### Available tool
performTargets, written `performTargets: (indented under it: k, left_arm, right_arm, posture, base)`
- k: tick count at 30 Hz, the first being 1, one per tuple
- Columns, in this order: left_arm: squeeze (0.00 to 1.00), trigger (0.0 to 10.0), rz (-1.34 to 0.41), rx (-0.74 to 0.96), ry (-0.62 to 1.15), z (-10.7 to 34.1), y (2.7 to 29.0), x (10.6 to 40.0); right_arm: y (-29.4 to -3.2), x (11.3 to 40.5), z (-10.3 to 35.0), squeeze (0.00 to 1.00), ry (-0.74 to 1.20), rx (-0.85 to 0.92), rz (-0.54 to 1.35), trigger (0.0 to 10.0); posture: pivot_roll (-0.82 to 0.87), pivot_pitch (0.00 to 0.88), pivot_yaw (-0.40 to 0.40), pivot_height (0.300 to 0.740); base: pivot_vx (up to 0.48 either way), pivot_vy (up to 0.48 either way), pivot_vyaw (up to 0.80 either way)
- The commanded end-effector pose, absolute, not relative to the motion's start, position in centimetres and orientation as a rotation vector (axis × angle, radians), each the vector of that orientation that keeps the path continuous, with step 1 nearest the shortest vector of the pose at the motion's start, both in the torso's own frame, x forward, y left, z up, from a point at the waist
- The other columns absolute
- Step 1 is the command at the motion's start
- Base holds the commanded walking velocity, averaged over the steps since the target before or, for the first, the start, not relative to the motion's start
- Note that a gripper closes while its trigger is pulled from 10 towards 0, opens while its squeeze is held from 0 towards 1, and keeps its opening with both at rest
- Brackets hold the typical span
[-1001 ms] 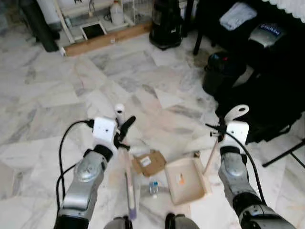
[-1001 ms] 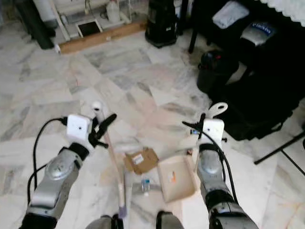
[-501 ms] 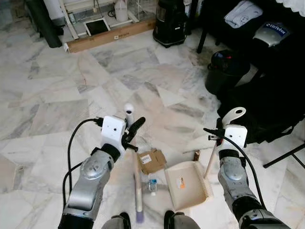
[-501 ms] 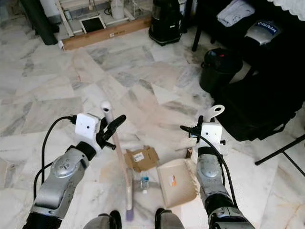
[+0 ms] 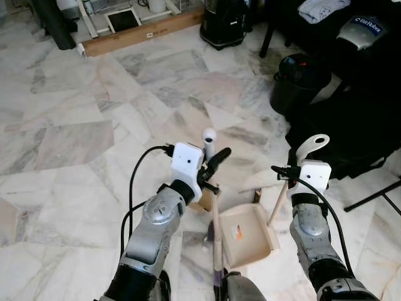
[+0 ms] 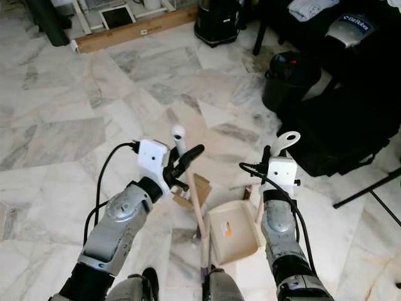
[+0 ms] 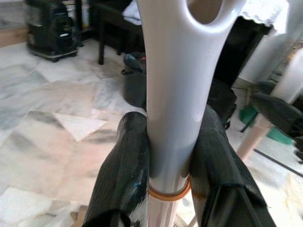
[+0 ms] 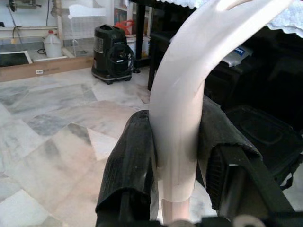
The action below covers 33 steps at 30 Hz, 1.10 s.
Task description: Sweep floor
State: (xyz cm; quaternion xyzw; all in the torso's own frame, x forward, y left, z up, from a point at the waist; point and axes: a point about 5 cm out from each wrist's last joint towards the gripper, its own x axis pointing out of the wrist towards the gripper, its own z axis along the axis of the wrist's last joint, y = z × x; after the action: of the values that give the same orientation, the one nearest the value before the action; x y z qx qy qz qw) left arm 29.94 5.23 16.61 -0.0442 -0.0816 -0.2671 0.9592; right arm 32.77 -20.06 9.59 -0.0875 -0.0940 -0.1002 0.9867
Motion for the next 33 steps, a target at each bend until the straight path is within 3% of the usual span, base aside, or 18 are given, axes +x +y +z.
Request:
performTargets:
  k: [1,10,22,30,33]
  left_arm:
    - [0.0,10.0,-0.464,-0.16,-0.234,18.1,6.5,29.9]
    - [0.0,10.0,-0.315,-0.041,-0.342,21.3,11.5,29.0]
    - [0.0,10.0,-0.32,0.157,-0.184,18.9,14.5,28.2]
    - [0.0,10.0,-0.326,0.087,-0.189,17.9,13.2,29.0]
    - [0.0,10.0,-0.32,0.01,-0.208,18.0,11.3,29.8]
  right_arm:
    - [-21.0,31.6,7.4,0.0,-0.078,-0.186,-0.224,10.0]
    - [-20.8,31.8,7.2,0.0,-0.061,-0.184,-0.218,10.0]
    - [-20.4,32.0,7.3,0.0,-0.059,-0.179,-0.203,10.0]
    - [-20.3,32.1,7.5,0.0,-0.066,-0.18,-0.197,10.0]
    - [-20.5,31.9,7.5,0.0,-0.07,-0.181,-0.199,10.0]
  posture:
    - [-0.08,0.383,-0.028,0.74]
    - [-0.04,0.376,-0.028,0.74]
    - [-0.04,0.364,-0.035,0.74]
    - [-0.06,0.37,-0.043,0.74]
    - [-0.08,0.379,-0.043,0.74]
  base:
    - [0.0,0.0,0.0]
    - [0.0,0.0,0.0]
    - [0.0,0.0,0.0]
    - [0.0,0.0,0.0]
    - [0.0,0.0,0.0]
